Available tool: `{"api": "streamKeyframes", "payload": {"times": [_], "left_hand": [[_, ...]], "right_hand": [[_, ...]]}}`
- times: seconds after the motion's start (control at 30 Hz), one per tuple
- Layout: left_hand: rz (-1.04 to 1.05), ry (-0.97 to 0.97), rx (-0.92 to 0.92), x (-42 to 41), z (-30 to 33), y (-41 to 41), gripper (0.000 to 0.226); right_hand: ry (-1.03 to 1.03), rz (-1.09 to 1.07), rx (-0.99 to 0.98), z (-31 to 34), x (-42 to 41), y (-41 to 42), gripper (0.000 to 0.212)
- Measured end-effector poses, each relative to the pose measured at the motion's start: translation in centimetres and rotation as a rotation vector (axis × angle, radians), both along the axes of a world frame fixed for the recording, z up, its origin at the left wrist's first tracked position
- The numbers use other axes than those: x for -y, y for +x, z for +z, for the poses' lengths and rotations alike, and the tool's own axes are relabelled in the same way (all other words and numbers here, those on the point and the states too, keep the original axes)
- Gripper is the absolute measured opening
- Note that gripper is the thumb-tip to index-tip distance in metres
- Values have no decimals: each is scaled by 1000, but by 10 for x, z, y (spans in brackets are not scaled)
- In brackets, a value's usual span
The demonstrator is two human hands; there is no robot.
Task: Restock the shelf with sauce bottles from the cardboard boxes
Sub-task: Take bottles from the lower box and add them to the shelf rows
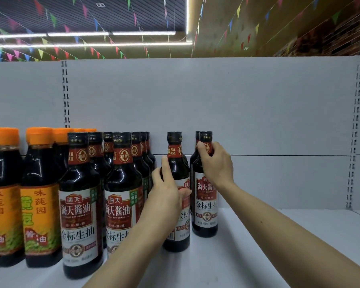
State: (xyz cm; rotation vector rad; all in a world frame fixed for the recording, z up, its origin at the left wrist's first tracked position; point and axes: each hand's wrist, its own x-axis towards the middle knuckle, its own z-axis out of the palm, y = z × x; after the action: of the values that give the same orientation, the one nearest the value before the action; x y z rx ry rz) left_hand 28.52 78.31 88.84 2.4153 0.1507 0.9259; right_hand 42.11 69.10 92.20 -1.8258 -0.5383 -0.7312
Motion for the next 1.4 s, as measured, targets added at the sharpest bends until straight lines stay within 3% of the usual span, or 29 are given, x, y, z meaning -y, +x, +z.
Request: {"api": "streamKeyframes", "payload": {"times": [0.47, 0.7, 1.03, 1.17, 1.4], "left_hand": [[23, 51, 3, 1, -6, 2, 88], [144, 121, -69, 12, 4, -5, 89], [121, 39, -51, 22, 4, -20, 100], [111, -33, 45, 32, -1, -40, 77], [103, 39, 175, 58, -19, -134, 29]], "right_hand": [[-63, -63, 18, 3, -3, 13, 45], [-131, -56, -30, 6, 5, 5, 51], [-247, 259, -165, -12, 67, -43, 61], [-330, 431, -122, -10, 96, -84, 61], [-354, 717, -31, -2, 109, -164, 47]]}}
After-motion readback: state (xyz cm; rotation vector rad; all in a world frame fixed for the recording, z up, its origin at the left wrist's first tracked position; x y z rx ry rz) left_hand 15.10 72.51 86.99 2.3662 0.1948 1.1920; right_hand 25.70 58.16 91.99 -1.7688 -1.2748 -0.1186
